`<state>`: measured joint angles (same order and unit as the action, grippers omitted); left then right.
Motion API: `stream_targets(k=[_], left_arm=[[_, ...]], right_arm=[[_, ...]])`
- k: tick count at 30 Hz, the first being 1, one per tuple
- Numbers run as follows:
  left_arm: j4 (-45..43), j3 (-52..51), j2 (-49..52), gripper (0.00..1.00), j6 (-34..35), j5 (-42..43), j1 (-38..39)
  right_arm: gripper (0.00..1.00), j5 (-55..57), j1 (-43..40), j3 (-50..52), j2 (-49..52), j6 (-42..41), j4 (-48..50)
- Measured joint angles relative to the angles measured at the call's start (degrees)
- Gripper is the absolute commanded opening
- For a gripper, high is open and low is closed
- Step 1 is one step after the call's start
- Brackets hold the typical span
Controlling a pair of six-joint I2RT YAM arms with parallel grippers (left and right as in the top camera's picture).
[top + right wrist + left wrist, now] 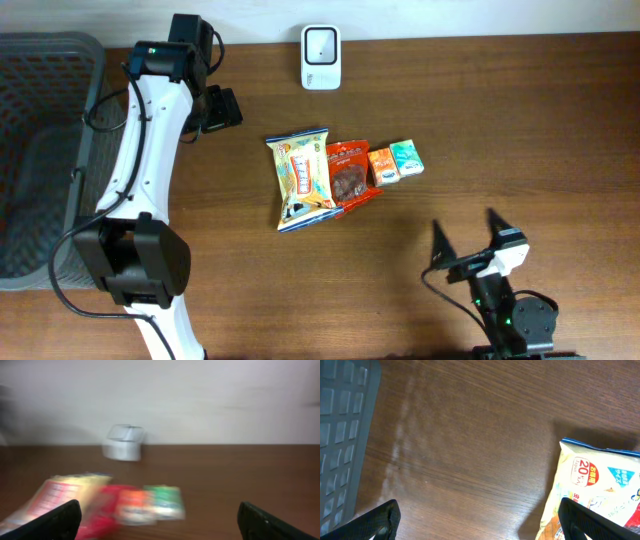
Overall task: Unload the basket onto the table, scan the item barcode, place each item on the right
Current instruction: 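Move the right gripper over the green tissue pack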
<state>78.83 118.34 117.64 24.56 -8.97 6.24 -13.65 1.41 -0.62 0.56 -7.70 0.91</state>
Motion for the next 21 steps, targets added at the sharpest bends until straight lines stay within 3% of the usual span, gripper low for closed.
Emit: stream_targets(k=[2,4,7,10,14,21], left_arm=[[-0.1,0.0,0.0,0.99,0.0,0.0,0.0],[-0.1,0.0,0.0,0.99,0.1,0.2,0.0],[-0.2,-0.1,0.0,0.99,0.2,0.2,0.0],[-0.2,-0.1,0.0,0.99,0.2,0.2,0.0],[-0.4,-0.1,0.0,0.99,0.2,0.1,0.0],[-0.2,-0.4,0.0,0.99,0.2,0.2,0.0]], right_arm=[[0.98,-12.2,0.0,0.0,0.0,-8.1,8.2],[0.98,-16.2,0.0,0.0,0.0,-13.7,17.0],[0.98,-12.3,0.0,-0.1,0.0,-19.7,30.6],[0.98,-4.4,0.0,-7.9,1.7,-15.8,28.6],[0.98,-1.7,0.0,-33.6,21.6,0.2,5.9],[0.98,-1.4,0.0,-83.3,70.8,6.3,-54.2]])
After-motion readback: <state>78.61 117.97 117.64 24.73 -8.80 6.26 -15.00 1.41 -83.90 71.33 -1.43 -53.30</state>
